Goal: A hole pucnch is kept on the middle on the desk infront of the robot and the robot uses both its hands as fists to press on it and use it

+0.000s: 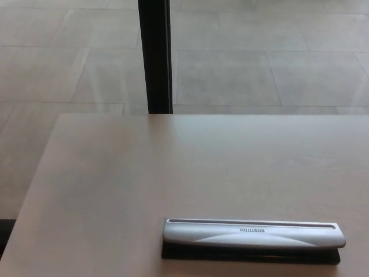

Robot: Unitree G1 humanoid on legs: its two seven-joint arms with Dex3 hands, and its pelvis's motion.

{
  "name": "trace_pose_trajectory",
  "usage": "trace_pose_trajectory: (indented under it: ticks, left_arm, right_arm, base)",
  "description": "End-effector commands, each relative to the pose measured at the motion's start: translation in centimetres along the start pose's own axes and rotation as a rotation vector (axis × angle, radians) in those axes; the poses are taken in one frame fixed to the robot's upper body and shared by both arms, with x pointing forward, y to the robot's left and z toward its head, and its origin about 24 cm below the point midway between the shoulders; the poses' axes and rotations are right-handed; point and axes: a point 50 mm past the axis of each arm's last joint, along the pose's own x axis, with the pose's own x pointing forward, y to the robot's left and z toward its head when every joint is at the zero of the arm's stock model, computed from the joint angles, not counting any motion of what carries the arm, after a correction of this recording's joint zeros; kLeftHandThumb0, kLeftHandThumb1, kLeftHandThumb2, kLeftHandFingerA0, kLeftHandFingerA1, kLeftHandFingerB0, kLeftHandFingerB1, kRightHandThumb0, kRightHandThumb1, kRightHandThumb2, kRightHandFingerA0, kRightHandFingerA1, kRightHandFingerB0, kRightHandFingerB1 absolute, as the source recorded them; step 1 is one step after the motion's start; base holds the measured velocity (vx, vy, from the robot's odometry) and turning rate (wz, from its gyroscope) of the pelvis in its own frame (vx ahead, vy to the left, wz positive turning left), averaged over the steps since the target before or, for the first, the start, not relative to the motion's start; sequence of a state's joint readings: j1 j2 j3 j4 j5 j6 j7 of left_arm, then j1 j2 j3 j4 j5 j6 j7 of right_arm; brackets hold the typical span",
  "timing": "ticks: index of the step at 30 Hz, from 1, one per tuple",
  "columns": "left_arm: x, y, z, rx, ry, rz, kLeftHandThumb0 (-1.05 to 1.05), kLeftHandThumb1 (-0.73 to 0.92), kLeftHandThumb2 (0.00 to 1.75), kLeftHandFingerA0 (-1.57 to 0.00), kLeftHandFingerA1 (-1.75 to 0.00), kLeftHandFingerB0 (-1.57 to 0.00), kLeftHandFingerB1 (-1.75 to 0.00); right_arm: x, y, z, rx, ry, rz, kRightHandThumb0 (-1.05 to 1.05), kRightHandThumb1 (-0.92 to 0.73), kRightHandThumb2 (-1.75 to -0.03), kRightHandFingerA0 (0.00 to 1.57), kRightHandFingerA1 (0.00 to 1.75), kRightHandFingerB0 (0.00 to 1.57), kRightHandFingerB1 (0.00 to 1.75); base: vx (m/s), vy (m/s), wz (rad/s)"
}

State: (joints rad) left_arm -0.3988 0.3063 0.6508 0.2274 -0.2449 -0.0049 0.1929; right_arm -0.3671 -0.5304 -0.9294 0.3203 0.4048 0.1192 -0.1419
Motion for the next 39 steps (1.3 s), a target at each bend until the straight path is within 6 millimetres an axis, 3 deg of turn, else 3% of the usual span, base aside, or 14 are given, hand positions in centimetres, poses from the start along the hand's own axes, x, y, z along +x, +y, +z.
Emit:
trace_pose_trajectory:
  ticks: [1, 3, 4, 9, 12, 13, 14, 15, 19, 21, 23, 26, 33, 39]
  left_arm:
    - [-3.8, -10.5, 6.4, -0.375, -0.144, -0.16, -0.16, 0.64, 1.14, -1.14, -1.48, -0.72, -1.12]
    - [-5.3, -12.5, 5.9, -0.382, -0.115, -0.256, -0.15, 0.6, 1.22, -1.21, -1.53, -0.8, -1.21]
    - [-7.4, -14.7, 5.5, -0.447, -0.057, -0.388, -0.13, 0.54, 1.28, -0.96, -1.75, -0.78, -1.46]
    - [-11.7, -18.3, 4.6, -0.478, 0.057, -0.573, -0.12, 0.48, 1.37, -1.02, -1.75, -0.7, -1.64]
    - [-13.2, -19.2, 4.1, -0.495, 0.094, -0.623, -0.11, 0.49, 1.37, -1.02, -1.75, -0.7, -1.63]
    - [-15.2, -20.4, 3.1, -0.495, 0.143, -0.597, -0.15, 0.63, 1.18, -1.02, -1.75, -0.8, -1.37]
    - [-15.9, -20.7, 2.8, -0.5, 0.16, -0.592, -0.17, 0.69, 1.1, -0.98, -1.75, -0.76, -1.33]
    - [-16.4, -21.0, 2.6, -0.505, 0.168, -0.593, -0.17, 0.73, 1.04, -0.98, -1.75, -0.64, -1.44]
    - [-19.3, -22.1, 1.3, -0.5, 0.27, -0.63, -0.25, 0.81, 0.85, -0.89, -1.75, -0.59, -1.34]
    - [-20.4, -22.4, 0.9, -0.48, 0.278, -0.666, -0.24, 0.81, 0.9, -0.89, -1.75, -0.56, -1.49]
    - [-21.9, -22.7, 0.0, -0.463, 0.311, -0.725, -0.26, 0.79, 0.93, -0.91, -1.75, -0.54, -1.59]
    - [-23.7, -23.1, -0.8, -0.43, 0.36, -0.765, -0.25, 0.73, 1.04, -0.9, -1.75, -0.57, -1.74]
    - [-25.9, -23.2, -2.3, -0.43, 0.494, -0.766, -0.29, 0.8, 0.87, -0.84, -1.75, -0.61, -1.57]
    - [-28.1, -22.9, -3.8, -0.391, 0.566, -0.761, -0.31, 0.77, 0.94, -0.87, -1.75, -0.53, -1.68]
  right_arm:
    - [-5.5, 10.4, 4.4, 0.244, -0.099, 0.379, -0.4, -0.33, -1.13, 1.2, 1.67, 1.04, 1.05]
    - [-7.3, 12.0, 4.0, 0.266, -0.084, 0.491, -0.34, -0.44, -1.14, 1.13, 1.75, 0.92, 1.16]
    - [-9.3, 13.4, 2.8, 0.277, -0.051, 0.586, -0.25, -0.57, -1.13, 1.11, 1.75, 0.82, 1.27]
    - [-13.2, 15.3, 0.2, 0.228, 0.048, 0.715, -0.29, -0.63, -1.09, 1.01, 1.75, 0.75, 1.37]
    - [-14.7, 15.8, -0.8, 0.251, 0.101, 0.772, -0.25, -0.64, -1.13, 1.02, 1.75, 0.74, 1.36]
    - [-16.8, 16.4, -2.4, 0.227, 0.138, 0.834, -0.26, -0.65, -1.08, 1.0, 1.75, 0.75, 1.39]
    - [-17.5, 16.6, -2.9, 0.226, 0.154, 0.859, -0.26, -0.66, -1.07, 1.0, 1.75, 0.75, 1.42]
    - [-17.9, 16.8, -3.2, 0.226, 0.169, 0.872, -0.27, -0.66, -1.06, 0.99, 1.75, 0.75, 1.42]
    - [-20.2, 17.6, -4.7, 0.198, 0.239, 0.93, -0.27, -0.65, -1.07, 0.96, 1.75, 0.7, 1.44]
    - [-20.6, 17.6, -5.4, 0.159, 0.258, 0.952, -0.29, -0.69, -1.01, 1.0, 1.75, 0.61, 1.58]
    - [-21.1, 17.4, -6.4, 0.129, 0.306, 0.973, -0.31, -0.67, -1.01, 1.0, 1.75, 0.72, 1.46]
    - [-21.9, 17.1, -7.5, 0.095, 0.321, 1.005, -0.32, -0.69, -0.96, 1.0, 1.75, 0.71, 1.48]
    - [-22.7, 16.6, -9.2, 0.068, 0.334, 0.995, -0.37, -0.67, -0.95, 1.03, 1.75, 0.75, 1.48]
    - [-23.7, 15.6, -10.5, 0.035, 0.344, 0.929, -0.38, -0.63, -1.01, 1.05, 1.75, 0.76, 1.49]
  base:
    - [0.0, 0.0, 0.0]
    - [0.0, 0.0, 0.0]
    - [0.0, 0.0, 0.0]
    - [0.0, 0.0, 0.0]
    - [0.0, 0.0, 0.0]
    - [0.0, 0.0, 0.0]
    - [0.0, 0.0, 0.0]
    - [0.0, 0.0, 0.0]
    - [0.0, 0.0, 0.0]
    - [0.0, 0.0, 0.0]
    - [0.0, 0.0, 0.0]
    - [0.0, 0.0, 0.0]
    - [0.0, 0.0, 0.0]
    - [0.0, 0.0, 0.0]
